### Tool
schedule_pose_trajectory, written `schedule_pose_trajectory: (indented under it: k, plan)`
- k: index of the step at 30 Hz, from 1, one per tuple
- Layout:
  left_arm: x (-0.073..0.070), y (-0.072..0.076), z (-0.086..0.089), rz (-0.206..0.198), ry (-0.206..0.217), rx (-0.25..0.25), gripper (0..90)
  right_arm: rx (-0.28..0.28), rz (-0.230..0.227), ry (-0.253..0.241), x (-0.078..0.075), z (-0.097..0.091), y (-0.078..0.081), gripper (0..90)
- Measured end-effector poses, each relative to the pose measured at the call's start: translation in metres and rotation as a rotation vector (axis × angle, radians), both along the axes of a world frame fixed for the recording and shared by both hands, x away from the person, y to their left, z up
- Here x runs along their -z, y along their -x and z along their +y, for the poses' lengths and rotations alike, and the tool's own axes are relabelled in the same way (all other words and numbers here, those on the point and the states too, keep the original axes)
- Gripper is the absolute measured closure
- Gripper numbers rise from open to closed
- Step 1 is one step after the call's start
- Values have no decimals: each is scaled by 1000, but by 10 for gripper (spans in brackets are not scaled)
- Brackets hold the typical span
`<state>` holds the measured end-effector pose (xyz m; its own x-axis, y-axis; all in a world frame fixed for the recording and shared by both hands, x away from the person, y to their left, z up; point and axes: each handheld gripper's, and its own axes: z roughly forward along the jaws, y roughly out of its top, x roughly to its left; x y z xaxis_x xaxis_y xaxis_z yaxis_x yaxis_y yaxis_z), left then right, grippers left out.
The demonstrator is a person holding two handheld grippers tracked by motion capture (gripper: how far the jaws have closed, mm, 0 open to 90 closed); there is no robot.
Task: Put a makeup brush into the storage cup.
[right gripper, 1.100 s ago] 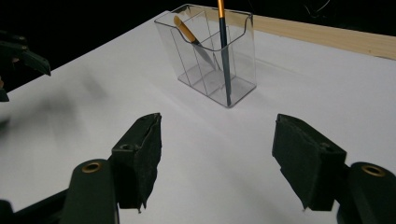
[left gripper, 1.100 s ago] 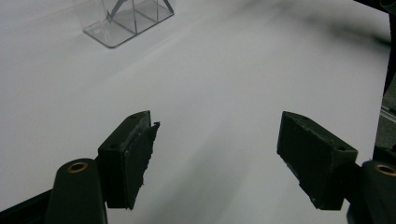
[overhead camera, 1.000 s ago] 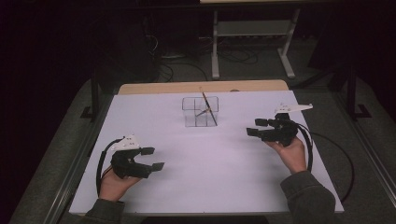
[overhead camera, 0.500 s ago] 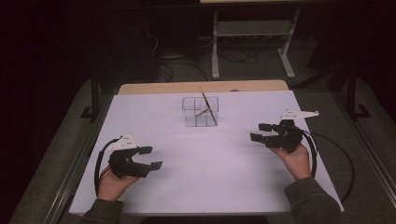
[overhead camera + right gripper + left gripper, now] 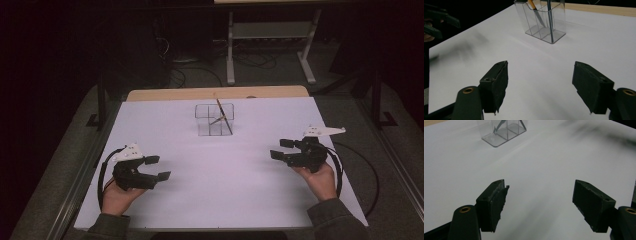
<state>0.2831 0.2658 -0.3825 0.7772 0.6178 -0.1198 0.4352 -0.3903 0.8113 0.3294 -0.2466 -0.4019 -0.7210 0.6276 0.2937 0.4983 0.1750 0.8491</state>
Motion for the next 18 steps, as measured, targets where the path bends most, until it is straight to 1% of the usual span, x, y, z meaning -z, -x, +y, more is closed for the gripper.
schedule_pose_trajectory:
  k: [5,9,10,11,18]
  plan:
    - [-2,2,0,-8,7,-9,259,4,-8,5,0,-1,8,272]
    - [-1,2,-1,-9,1,-10,260,3,-12,6,2,-3,13,263]
    - [-1,2,-1,-14,-5,-8,259,6,-6,7,3,-3,14,263]
    - [-1,2,-2,-12,-5,-10,259,5,-14,4,4,-4,16,263]
    - [0,3,-1,-16,-14,-7,259,7,-6,-6,9,-7,24,254]
